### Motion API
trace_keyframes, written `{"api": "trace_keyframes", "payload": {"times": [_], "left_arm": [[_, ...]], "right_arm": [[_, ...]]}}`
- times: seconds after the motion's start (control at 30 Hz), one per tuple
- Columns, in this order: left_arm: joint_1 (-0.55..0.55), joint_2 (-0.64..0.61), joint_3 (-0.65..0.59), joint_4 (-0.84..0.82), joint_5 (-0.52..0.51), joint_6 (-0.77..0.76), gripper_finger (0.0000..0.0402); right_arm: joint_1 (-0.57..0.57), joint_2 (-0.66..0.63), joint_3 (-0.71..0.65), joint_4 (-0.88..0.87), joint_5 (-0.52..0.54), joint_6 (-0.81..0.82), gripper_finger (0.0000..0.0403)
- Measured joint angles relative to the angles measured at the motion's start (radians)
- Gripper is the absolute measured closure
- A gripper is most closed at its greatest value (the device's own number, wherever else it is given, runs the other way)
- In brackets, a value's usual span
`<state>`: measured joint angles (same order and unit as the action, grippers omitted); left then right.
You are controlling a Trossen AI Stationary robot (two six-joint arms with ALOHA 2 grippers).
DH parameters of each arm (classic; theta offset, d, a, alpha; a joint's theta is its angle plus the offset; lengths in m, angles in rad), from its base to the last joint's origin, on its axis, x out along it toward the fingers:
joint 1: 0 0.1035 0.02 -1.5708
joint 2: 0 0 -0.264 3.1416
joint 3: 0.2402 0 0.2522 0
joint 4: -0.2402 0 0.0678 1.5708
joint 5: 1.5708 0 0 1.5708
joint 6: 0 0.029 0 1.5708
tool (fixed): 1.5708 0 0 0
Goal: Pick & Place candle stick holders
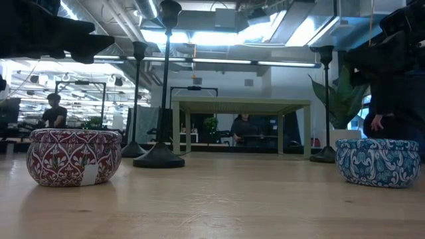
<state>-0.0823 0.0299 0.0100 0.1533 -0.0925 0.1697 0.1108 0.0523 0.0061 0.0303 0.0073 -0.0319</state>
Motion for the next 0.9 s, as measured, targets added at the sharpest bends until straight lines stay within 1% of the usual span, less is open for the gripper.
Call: {"api": "trace_keyframes", "payload": {"times": [0.8, 0.9], "left_arm": [[0.000, 0.000, 0.000, 0.000, 0.000, 0.000, 0.0080], [0.000, 0.000, 0.000, 0.000, 0.000, 0.000, 0.0080]], "right_arm": [[0.000, 0.000, 0.000, 0.002, 0.000, 0.001, 0.0370], [0.000, 0.000, 0.000, 0.002, 0.000, 0.055, 0.0370]]}}
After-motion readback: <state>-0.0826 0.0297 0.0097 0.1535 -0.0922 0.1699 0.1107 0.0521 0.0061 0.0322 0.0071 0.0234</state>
